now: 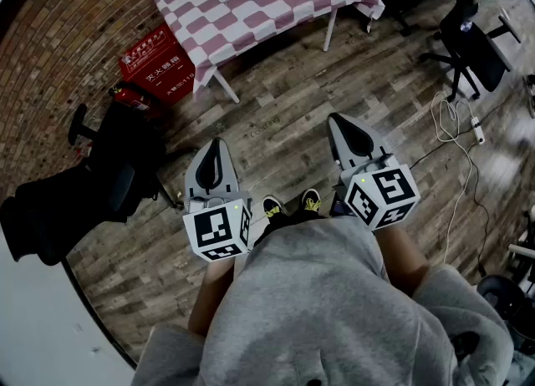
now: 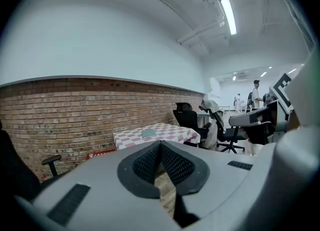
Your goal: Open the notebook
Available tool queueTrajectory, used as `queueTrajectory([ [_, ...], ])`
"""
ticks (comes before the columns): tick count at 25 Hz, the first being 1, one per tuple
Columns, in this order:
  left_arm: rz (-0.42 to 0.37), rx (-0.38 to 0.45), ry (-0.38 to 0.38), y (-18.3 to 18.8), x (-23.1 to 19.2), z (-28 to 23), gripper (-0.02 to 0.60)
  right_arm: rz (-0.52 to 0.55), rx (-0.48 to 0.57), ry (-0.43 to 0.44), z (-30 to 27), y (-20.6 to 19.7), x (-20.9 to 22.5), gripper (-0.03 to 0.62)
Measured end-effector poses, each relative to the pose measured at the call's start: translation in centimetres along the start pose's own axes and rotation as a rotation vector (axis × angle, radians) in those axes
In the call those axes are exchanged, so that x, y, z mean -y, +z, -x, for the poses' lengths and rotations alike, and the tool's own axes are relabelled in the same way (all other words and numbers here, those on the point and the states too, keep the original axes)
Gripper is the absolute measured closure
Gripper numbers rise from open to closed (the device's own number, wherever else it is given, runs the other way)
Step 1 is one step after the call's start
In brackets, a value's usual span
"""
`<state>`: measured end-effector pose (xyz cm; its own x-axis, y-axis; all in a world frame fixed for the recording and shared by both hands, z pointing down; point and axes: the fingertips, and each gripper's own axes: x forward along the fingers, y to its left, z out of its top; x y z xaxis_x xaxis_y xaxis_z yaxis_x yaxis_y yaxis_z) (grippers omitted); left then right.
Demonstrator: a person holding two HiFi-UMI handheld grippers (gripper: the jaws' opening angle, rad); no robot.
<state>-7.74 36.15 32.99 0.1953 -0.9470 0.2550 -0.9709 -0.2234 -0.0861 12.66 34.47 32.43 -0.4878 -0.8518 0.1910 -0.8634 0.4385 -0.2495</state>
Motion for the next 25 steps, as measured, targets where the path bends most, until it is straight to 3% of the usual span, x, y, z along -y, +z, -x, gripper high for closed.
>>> queueTrajectory([
  [15,-0.017,-0.001,-0.006,0.1,4.4,-0.9,0.571,-0.048,0.043,-0.001,2.1,0.4,4.6,0.568],
  [25,0.002,-0.006,0.03,-0.2,5.2,0.0,0.571,-0.063,0.037,0.078,2.1,0.0,4.5,0.568],
])
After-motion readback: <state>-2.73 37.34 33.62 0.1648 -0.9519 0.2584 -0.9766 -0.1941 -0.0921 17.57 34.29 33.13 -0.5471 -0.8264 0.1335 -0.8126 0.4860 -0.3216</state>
